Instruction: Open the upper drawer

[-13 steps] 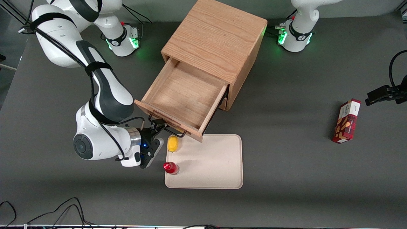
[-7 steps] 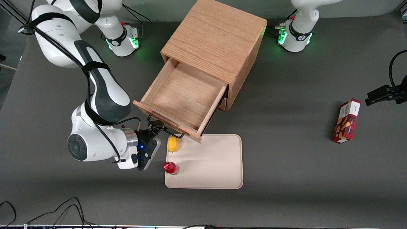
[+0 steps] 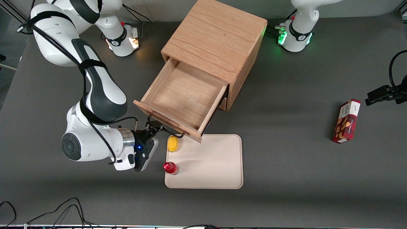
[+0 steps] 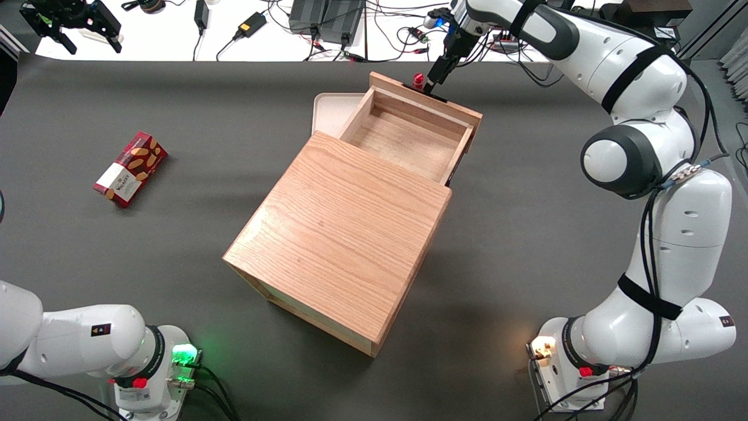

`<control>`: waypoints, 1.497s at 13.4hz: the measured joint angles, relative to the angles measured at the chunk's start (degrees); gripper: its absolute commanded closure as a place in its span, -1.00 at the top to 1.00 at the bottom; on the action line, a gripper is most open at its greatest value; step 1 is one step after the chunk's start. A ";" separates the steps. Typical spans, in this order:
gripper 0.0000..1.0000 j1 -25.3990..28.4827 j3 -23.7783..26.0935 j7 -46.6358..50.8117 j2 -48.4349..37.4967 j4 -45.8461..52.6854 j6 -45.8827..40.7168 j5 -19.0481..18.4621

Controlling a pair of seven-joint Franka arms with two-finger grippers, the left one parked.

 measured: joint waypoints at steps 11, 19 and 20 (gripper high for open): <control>1.00 0.16 -9.10 14.20 -22.20 3.47 -18.43 -4.32; 1.00 -0.19 -19.65 29.72 -39.55 -13.19 -31.73 -9.09; 1.00 -0.28 -20.52 31.92 -42.50 -18.68 -29.80 -9.09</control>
